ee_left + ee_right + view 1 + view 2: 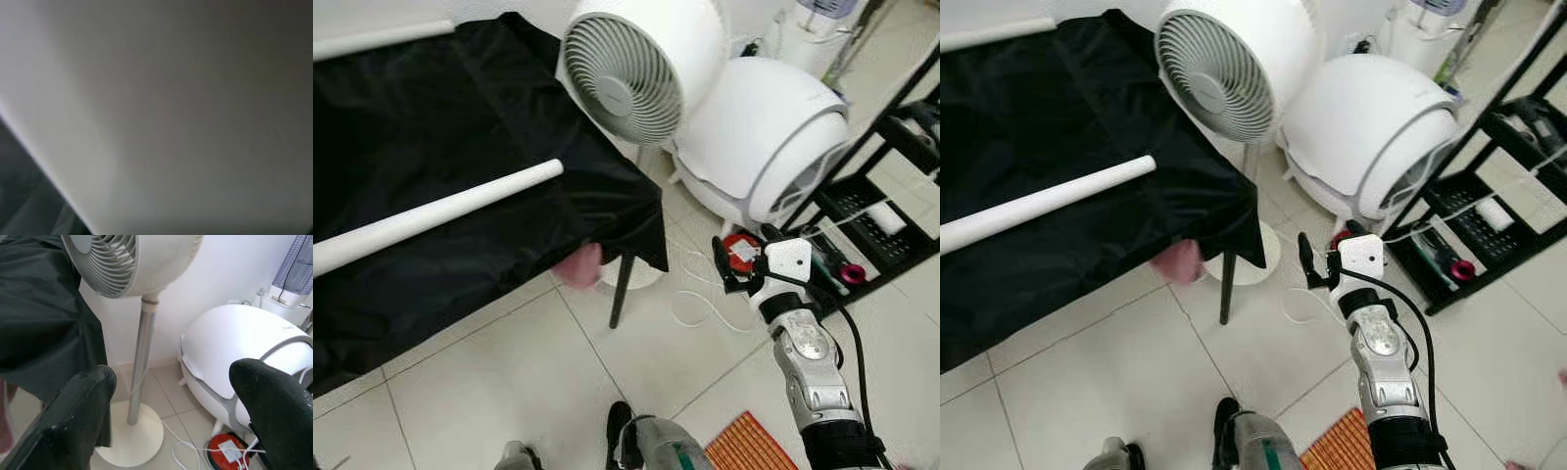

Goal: Building children table

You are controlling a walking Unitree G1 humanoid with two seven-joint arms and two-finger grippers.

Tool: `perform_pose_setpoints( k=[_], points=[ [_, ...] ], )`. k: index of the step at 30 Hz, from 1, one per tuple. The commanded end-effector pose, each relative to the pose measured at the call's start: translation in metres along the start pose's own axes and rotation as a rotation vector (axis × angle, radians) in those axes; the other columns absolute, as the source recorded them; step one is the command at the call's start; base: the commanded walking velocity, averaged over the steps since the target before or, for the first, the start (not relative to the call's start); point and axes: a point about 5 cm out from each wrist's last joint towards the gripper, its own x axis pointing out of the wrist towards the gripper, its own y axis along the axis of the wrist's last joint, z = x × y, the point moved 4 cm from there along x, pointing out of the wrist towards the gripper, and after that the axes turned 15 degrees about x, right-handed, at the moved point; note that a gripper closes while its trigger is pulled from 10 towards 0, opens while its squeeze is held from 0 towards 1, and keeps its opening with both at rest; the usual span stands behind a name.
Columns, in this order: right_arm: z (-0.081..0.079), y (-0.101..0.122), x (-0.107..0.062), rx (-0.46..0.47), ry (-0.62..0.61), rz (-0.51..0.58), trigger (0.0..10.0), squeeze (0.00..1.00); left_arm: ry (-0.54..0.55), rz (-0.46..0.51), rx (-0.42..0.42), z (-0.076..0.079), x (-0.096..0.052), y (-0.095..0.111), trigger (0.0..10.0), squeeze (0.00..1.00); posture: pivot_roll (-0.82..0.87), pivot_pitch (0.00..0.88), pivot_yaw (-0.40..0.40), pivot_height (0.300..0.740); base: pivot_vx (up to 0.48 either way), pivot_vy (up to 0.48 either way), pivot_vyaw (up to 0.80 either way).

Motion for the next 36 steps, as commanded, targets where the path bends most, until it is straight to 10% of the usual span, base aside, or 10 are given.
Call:
perform_pose_setpoints(
  k=[1, 2, 3, 5, 6, 11, 12, 36],
  points=[
    [-0.001, -0.004, -0.002, 0.012, 0.007, -0.019, 10.0, 0.0, 0.162, -0.062, 0.084, -0.037, -0.001, -0.006, 10.0, 0.0, -0.15, 0.188, 0.008, 0.74, 0.0, 0.0, 0.0],
    [-0.002, -0.004, -0.002, 0.013, 0.012, -0.02, 10.0, 0.0, 0.158, -0.058, 0.067, -0.033, 0.0, -0.004, 10.0, 0.0, -0.15, 0.186, 0.009, 0.74, 0.0, 0.0, 0.0],
    [-0.004, -0.004, -0.002, 0.017, 0.019, -0.022, 10.0, 0.0, 0.152, -0.056, 0.041, -0.026, 0.001, -0.001, 10.0, 0.83, -0.15, 0.186, 0.009, 0.74, 0.0, 0.0, 0.0],
    [-0.004, -0.004, -0.002, 0.02, 0.024, -0.024, 10.0, 0.0, 0.147, -0.054, 0.021, -0.021, 0.002, 0.001, 10.0, 0.83, -0.15, 0.186, 0.009, 0.74, 0.0, 0.0, 0.0],
    [-0.005, -0.004, -0.002, 0.024, 0.028, -0.025, 10.0, 0.0, 0.142, -0.052, 0.009, -0.018, 0.002, 0.003, 10.0, 1.0, -0.15, 0.185, 0.009, 0.74, 0.0, 0.0, 0.0],
    [-0.009, -0.006, -0.003, 0.028, 0.043, -0.033, 10.0, 0.0, 0.086, -0.04, -0.011, 0.007, 0.005, 0.01, 10.0, 1.0, -0.14, 0.184, 0.01, 0.74, 0.0, 0.0, 0.0],
    [-0.009, -0.006, -0.003, 0.028, 0.045, -0.034, 10.0, 0.0, 0.067, -0.038, -0.007, 0.013, 0.005, 0.011, 10.0, 0.0, -0.14, 0.184, 0.012, 0.74, 0.0, 0.0, 0.0],
    [-0.012, -0.009, 0.001, 0.04, 0.082, -0.052, 10.0, 0.0, -0.08, -0.062, 0.042, 0.05, -0.009, -0.007, 10.0, 0.0, -0.12, 0.187, 0.008, 0.74, 0.0, 0.0, 0.0]
  ],
)
